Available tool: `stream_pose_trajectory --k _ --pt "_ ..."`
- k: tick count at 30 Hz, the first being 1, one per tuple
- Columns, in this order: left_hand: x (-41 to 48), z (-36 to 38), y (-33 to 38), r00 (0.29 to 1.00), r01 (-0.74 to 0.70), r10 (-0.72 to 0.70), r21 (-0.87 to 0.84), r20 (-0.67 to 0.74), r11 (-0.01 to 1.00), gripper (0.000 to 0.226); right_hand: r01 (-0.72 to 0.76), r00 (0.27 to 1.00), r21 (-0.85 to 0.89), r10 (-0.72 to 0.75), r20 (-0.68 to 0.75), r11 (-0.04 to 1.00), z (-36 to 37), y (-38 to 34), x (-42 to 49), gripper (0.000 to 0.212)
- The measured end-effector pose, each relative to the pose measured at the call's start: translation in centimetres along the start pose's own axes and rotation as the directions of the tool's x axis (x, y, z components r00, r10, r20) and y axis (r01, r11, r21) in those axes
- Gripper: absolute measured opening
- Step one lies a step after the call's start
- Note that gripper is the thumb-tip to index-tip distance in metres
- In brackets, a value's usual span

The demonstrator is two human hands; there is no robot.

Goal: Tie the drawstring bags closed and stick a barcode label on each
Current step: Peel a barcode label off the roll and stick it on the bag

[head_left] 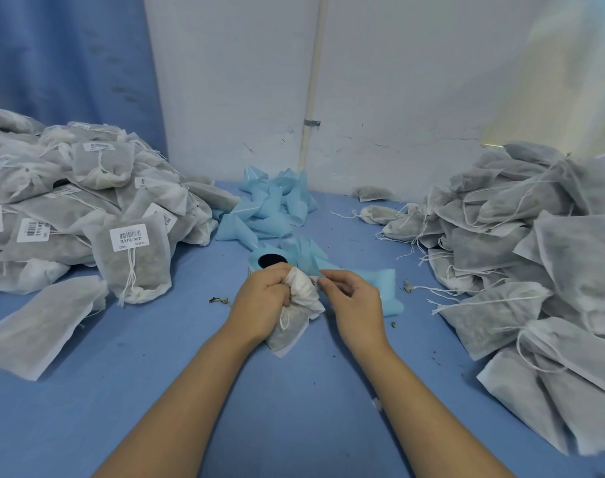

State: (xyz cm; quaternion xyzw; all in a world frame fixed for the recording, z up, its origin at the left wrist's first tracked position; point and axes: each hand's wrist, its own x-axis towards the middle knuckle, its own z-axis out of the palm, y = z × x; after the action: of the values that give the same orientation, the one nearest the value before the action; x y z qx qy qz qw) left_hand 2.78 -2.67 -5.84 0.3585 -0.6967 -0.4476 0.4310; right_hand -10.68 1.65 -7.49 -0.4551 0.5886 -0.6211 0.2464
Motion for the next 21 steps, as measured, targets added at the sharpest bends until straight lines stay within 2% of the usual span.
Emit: stream_pose_trajectory --k 6,10,14,18,21 --pt "0.1 -0.1 -0.2 0.999 0.009 -0.011 -0.044 -0.034 0.999 0.04 -0.064 0.997 0.136 0.068 -0.031 0.989 -0.4 0.0 0.2 0.02" --pt "0.2 -0.2 -0.4 0.997 0.021 -0.027 -0.077 -0.069 0.997 0.041 -0.051 0.975 0.183 0.089 -0.206 0.982 -0.8 0.1 0.4 0.016" --pt "0.3 0.2 -0.5 0.993 0.026 -0.034 -0.07 -0.114 0.997 0.027 -0.008 0.923 0.275 0.113 -0.368 0.961 -1.0 -0.2 0.3 0.015" --pt "0.3 0.4 -0.7 0.993 0.036 -0.04 -0.036 -0.111 0.999 0.026 -0.012 0.939 0.32 0.12 -0.321 0.947 -1.1 -1.1 0.1 0.017" --pt "0.3 0.5 0.1 0.99 0.074 -0.087 -0.115 -0.114 0.991 0.037 0.006 0.952 0.361 0.106 -0.288 0.932 -0.7 -1.7 -0.3 0.015"
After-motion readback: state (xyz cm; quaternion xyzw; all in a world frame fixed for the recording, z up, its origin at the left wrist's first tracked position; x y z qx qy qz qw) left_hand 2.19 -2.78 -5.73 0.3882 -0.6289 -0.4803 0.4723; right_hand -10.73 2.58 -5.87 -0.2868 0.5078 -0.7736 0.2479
